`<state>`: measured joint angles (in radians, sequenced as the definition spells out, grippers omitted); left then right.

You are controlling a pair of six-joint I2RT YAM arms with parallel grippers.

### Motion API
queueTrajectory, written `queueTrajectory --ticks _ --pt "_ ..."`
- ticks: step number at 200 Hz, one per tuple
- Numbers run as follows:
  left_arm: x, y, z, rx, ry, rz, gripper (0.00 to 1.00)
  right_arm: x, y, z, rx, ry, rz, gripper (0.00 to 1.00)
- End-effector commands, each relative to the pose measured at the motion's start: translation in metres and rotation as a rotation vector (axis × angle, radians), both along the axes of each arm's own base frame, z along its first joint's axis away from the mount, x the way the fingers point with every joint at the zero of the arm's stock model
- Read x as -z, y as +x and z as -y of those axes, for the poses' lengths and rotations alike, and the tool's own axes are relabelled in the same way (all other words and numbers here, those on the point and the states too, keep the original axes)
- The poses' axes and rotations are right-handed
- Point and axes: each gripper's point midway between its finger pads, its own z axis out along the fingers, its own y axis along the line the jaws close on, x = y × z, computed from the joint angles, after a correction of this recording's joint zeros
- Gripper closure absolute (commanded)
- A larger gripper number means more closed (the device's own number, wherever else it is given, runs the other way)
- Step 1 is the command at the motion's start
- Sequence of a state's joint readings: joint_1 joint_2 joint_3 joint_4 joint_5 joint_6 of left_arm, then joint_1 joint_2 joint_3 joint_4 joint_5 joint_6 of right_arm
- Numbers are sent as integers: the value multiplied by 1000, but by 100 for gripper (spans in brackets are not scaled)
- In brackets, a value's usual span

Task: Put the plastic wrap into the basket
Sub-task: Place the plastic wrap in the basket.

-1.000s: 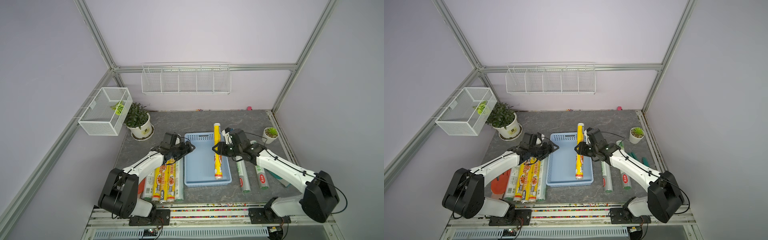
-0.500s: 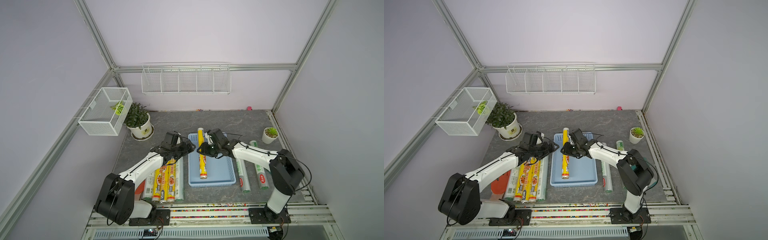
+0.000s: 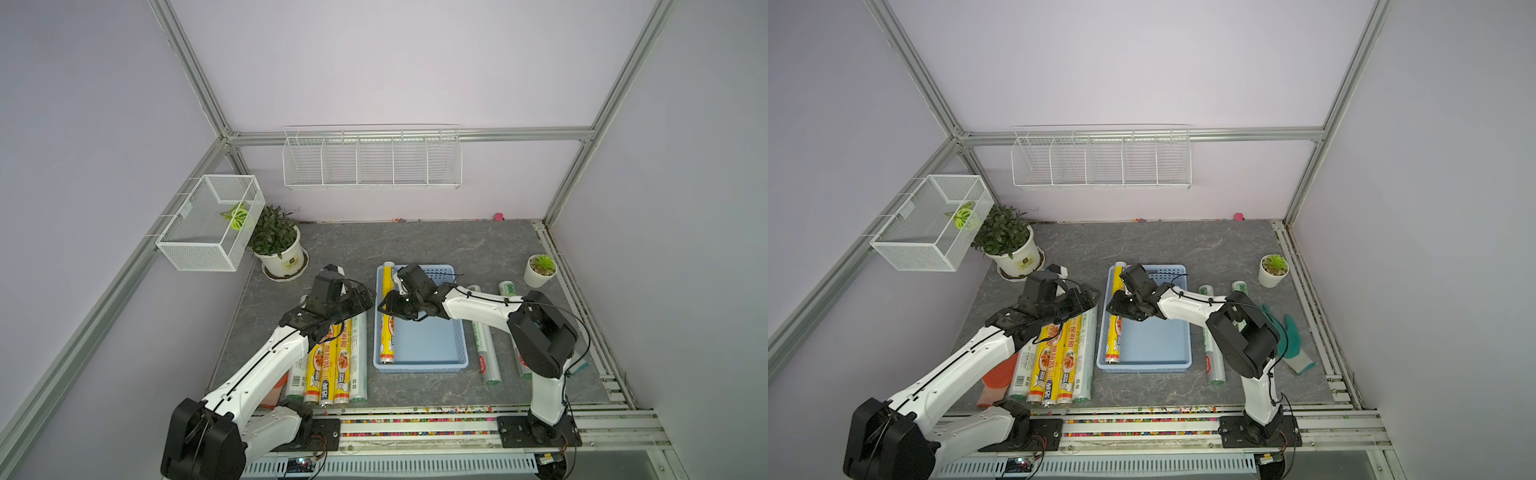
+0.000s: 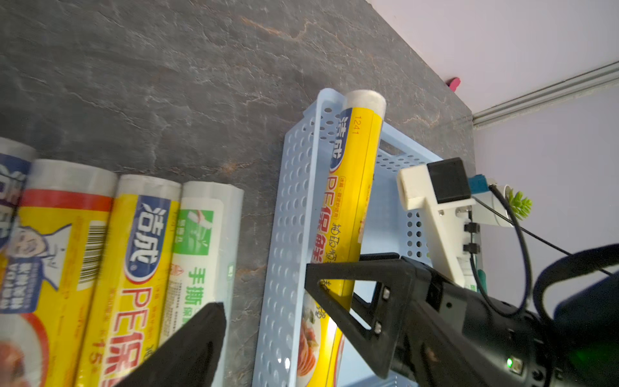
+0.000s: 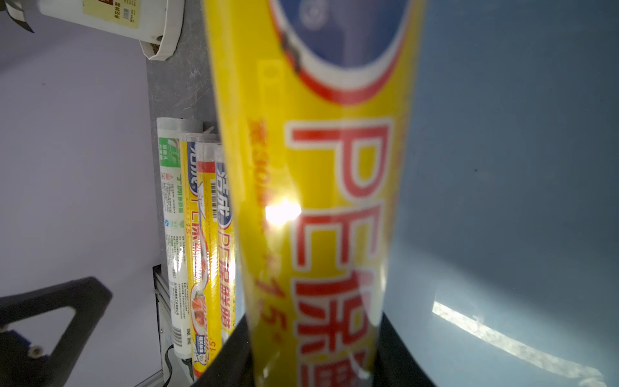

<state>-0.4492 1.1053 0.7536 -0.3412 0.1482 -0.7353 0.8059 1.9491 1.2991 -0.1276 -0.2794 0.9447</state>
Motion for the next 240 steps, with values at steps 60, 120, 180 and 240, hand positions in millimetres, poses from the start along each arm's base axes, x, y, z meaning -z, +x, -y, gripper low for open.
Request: queueTrajectory --ticks 60,120,180,240 --pt "-2 -10 -9 -2 2 45 11 -11 -27 22 16 -144 -20 70" --pt "-2 -18 -6 22 -28 44 12 19 -29 0 -26 -100 -107 64" --pt "-9 -26 -9 40 -24 62 11 28 -32 5 -45 -129 -121 56" --pt "-27 -35 -6 64 -71 98 10 8 -39 5 -87 -75 -94 43"
